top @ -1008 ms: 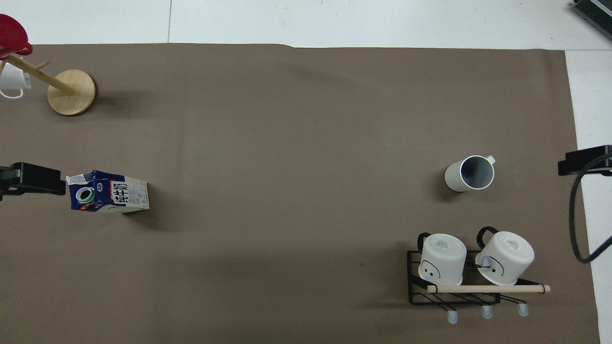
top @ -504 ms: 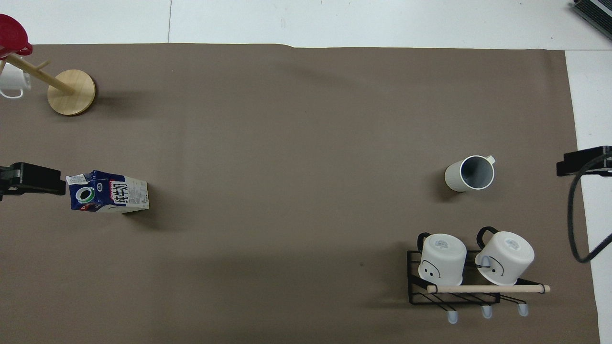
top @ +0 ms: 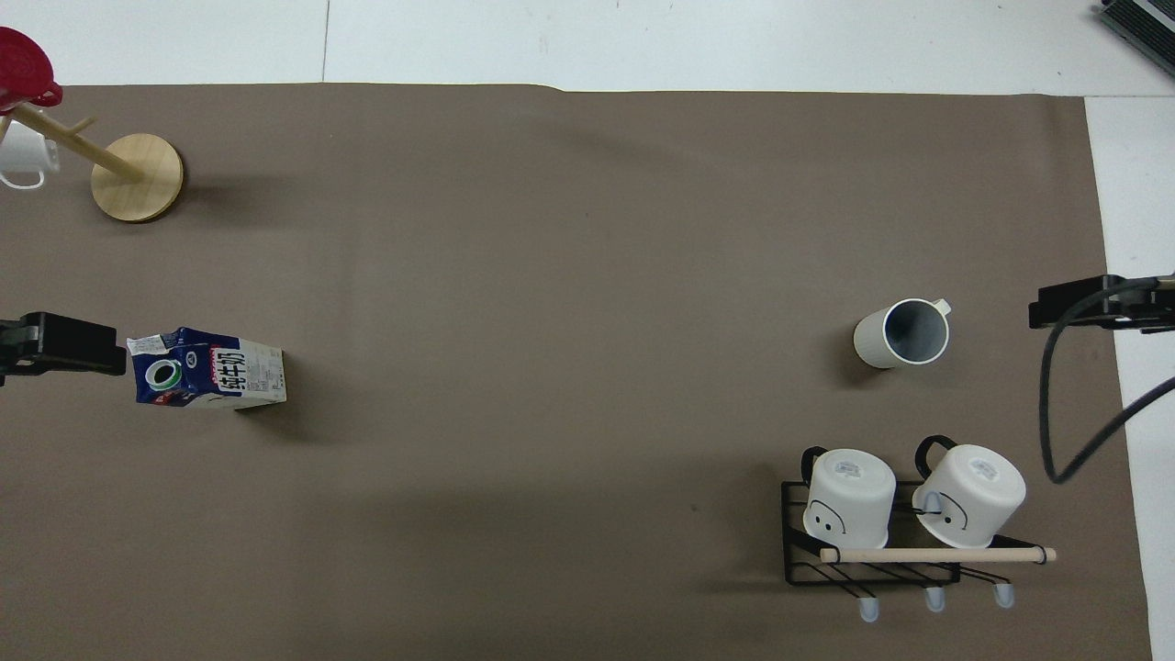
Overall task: Place cup and milk on table
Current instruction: 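Reach the right gripper toward the white mug with dark interior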
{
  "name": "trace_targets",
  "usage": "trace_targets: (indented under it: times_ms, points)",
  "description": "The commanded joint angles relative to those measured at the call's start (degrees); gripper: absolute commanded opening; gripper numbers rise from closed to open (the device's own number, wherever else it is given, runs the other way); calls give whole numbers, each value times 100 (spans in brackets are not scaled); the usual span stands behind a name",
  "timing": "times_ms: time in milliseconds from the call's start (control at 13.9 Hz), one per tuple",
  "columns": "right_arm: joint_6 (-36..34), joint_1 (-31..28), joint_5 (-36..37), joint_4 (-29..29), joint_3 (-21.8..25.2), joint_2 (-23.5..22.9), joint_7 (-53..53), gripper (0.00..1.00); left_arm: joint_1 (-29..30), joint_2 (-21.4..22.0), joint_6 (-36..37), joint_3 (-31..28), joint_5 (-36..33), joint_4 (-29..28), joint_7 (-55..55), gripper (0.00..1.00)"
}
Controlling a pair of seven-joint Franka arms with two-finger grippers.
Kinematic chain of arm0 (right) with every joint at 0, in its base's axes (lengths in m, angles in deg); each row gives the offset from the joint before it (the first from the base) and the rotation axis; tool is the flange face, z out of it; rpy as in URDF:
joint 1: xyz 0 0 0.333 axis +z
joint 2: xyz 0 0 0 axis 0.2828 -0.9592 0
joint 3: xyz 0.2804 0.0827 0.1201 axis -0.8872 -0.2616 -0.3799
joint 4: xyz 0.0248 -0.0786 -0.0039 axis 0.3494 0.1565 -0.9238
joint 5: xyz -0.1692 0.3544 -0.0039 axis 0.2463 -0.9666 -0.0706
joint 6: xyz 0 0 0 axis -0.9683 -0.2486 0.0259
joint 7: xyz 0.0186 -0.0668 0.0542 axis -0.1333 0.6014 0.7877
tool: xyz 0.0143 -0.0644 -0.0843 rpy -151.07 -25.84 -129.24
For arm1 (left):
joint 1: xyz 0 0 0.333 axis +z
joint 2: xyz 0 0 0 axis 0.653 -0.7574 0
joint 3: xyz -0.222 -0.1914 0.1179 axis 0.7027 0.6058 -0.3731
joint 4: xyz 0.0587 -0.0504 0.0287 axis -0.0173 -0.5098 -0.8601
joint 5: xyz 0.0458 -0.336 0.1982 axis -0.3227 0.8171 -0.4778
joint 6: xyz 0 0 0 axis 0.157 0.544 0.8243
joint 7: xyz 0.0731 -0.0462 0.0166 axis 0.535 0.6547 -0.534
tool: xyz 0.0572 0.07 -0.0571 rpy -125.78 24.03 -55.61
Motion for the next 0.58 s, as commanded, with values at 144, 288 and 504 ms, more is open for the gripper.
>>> trace_targets:
  times_ms: [144, 288, 504]
  points:
    - [803, 55, 40, 790, -26, 64, -27, 100, 59, 33, 111, 28, -40, 68, -24, 100]
    - [1102, 125, 40, 1002, -18, -24, -62, 100, 51, 33, 111, 28, -40, 68, -24, 100]
    - [1392, 161, 40, 1187, -18, -182, -272, 100, 51, 33, 111, 28, -40, 68, -24, 100]
